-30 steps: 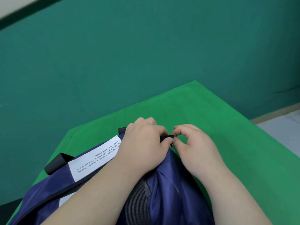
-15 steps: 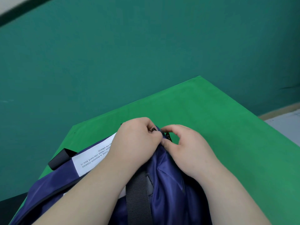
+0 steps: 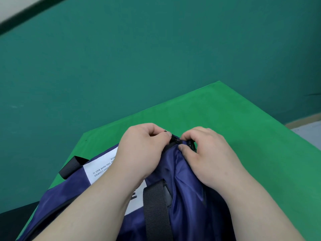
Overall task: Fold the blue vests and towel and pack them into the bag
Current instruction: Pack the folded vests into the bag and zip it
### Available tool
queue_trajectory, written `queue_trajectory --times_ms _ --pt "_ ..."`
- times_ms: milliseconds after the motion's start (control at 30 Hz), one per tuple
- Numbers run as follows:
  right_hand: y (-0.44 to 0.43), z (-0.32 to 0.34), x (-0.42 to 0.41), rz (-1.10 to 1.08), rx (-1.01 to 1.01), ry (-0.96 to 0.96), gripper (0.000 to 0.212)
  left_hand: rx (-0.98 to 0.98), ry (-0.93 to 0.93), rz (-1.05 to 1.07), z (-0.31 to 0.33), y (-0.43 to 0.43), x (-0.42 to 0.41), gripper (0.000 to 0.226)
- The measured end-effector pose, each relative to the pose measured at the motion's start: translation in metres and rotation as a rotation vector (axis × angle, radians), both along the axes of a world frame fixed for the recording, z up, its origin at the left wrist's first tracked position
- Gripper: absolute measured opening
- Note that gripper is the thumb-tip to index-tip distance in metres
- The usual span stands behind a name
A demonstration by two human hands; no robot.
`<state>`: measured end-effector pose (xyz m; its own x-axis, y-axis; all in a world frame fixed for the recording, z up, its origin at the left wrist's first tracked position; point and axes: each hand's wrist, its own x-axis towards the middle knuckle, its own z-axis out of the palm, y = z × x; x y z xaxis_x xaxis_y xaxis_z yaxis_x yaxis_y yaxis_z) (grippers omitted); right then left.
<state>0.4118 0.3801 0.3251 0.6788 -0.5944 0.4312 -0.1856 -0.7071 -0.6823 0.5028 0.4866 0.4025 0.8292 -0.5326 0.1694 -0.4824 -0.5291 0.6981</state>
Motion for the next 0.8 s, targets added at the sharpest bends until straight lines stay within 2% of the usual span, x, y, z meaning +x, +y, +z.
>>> queue_trajectory --times_ms 267,467,667,800 --pt "-0.013 0.002 -0.025 -0.107 -0.006 0.044 0.005 -0.015 -0.029 0.090 0.016 0.026 -0.003 0.028" --pt "-0.008 0.002 -0.033 -0.014 0.026 0.085 0.011 -0.054 0.076 0.137 0.012 0.060 -0.012 0.028" --pt "0.029 0.028 -0.022 0.095 -0.055 0.058 0.039 -0.057 0.041 0.096 0.011 0.069 -0.019 0.028" --pt "0.058 0.035 -0.010 0.133 -0.131 0.168 0.032 -0.102 0.061 0.058 0.013 0.076 -0.023 0.027"
